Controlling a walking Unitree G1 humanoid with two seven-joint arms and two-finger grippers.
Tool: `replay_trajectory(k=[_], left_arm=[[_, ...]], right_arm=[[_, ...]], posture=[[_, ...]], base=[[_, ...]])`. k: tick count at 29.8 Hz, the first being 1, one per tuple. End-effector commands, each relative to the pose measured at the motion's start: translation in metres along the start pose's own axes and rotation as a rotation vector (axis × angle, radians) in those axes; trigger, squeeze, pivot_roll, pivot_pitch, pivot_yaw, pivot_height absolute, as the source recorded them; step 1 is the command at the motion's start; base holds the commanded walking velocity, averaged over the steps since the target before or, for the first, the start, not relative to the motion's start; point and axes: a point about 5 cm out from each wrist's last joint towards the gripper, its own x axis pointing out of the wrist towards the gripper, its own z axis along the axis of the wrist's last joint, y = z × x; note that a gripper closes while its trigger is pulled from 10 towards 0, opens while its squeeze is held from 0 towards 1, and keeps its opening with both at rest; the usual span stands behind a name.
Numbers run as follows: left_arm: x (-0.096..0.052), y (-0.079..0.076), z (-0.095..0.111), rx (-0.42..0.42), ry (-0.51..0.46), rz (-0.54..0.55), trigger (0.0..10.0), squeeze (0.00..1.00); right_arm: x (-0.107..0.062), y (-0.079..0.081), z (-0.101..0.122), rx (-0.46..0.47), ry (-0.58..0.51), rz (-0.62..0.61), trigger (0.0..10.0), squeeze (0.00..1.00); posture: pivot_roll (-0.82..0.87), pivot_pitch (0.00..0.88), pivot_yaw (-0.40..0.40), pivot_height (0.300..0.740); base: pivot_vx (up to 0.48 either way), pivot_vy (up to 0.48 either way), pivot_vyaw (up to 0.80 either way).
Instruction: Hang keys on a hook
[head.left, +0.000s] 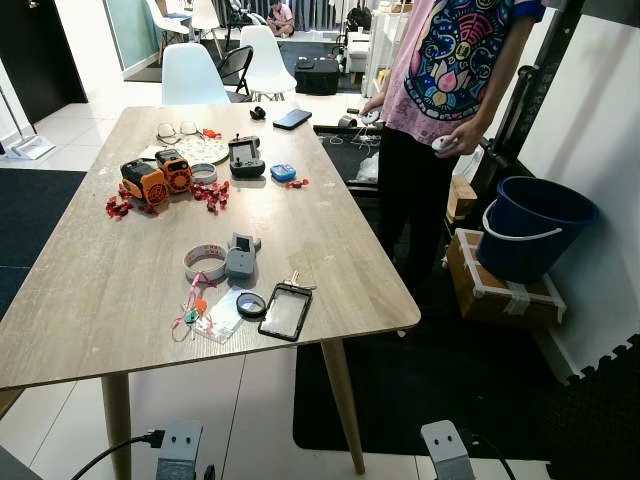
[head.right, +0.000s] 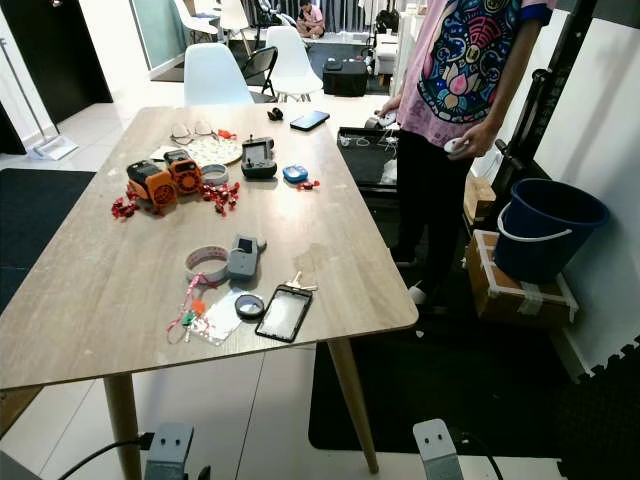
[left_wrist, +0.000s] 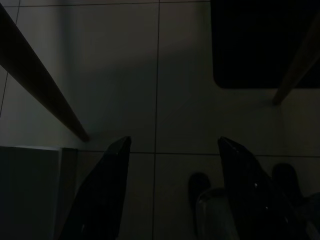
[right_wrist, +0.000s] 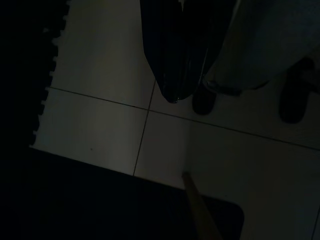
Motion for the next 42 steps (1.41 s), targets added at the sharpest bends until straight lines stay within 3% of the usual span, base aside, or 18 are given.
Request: replay_trajectory(k=[1, 42], left_arm=[[0.0002, -0.0004, 0.0011, 0.014, -0.008, -0.002, 10.0, 0.00], [0.0009, -0.0028, -0.0011, 0.022, 0.022, -0.010, 10.0, 0.00]], right_arm=[[-0.0003, -0.0009, -0.0017, 0.001, 0.010, -0.004, 10.0, 0.00], [0.0004, -0.0010, 0.0025, 0.014, -0.011, -0.010, 10.0, 0.00]], posture=[[0.02, 0.000, -0.026, 0.740], [0.01, 0.000, -0.012, 0.740]], base=[[0.000, 0.000, 0.00], [0.000, 0.000, 0.00]])
